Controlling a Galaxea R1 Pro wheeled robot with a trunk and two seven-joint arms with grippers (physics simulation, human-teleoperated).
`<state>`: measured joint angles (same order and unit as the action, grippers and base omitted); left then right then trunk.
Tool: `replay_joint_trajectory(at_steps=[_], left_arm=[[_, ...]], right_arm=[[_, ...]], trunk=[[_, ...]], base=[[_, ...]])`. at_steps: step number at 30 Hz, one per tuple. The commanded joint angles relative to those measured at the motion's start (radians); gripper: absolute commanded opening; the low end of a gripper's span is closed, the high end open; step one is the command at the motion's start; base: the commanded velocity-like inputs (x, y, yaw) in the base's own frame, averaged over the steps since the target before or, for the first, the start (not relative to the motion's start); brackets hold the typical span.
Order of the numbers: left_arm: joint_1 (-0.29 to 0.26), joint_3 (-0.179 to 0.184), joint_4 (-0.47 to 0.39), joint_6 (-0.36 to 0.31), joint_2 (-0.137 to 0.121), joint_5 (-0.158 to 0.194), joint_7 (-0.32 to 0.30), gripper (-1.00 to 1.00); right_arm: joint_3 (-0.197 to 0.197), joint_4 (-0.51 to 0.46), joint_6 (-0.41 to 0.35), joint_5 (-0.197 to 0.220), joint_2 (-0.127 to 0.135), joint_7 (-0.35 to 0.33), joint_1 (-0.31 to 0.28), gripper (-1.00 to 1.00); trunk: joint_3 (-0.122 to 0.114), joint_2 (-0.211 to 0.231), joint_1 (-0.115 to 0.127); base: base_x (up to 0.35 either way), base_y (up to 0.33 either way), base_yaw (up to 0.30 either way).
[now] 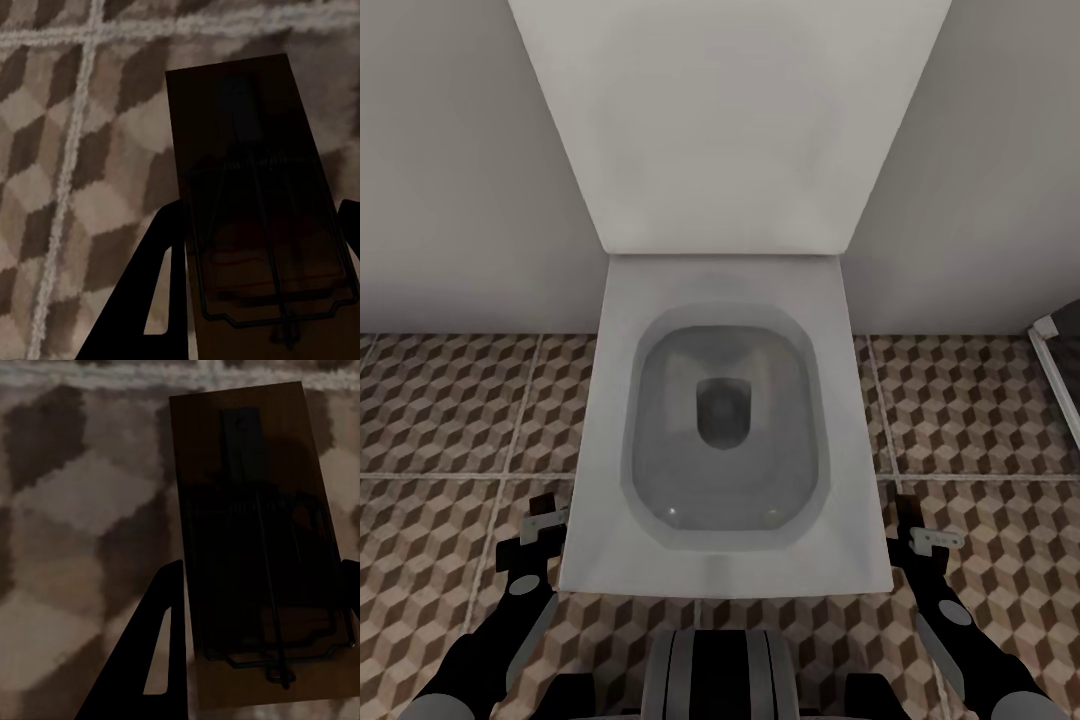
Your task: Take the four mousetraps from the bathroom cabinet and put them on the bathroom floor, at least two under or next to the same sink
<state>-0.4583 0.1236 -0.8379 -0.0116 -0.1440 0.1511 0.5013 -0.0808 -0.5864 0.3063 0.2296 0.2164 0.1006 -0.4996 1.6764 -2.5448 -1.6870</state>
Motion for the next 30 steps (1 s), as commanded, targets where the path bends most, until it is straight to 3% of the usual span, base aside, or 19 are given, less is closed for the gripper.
replay_joint_trajectory(at_steps=[1, 30], left_arm=[[0.000, 0.007, -0.001, -0.002, -0.002, 0.008, 0.011, -1.00], [0.000, 0.007, -0.001, -0.002, -0.002, 0.008, 0.033, -1.00]], right_arm=[[-0.008, 0.000, 0.004, 0.011, 0.001, 0.004, 0.000, -1.00], [-0.008, 0.000, 0.004, 0.011, 0.001, 0.005, 0.000, -1.00]], trunk=[[0.001, 0.000, 0.000], [0.001, 0.000, 0.000]], base=[[0.000, 0.000, 0.000], [0.000, 0.000, 0.000]])
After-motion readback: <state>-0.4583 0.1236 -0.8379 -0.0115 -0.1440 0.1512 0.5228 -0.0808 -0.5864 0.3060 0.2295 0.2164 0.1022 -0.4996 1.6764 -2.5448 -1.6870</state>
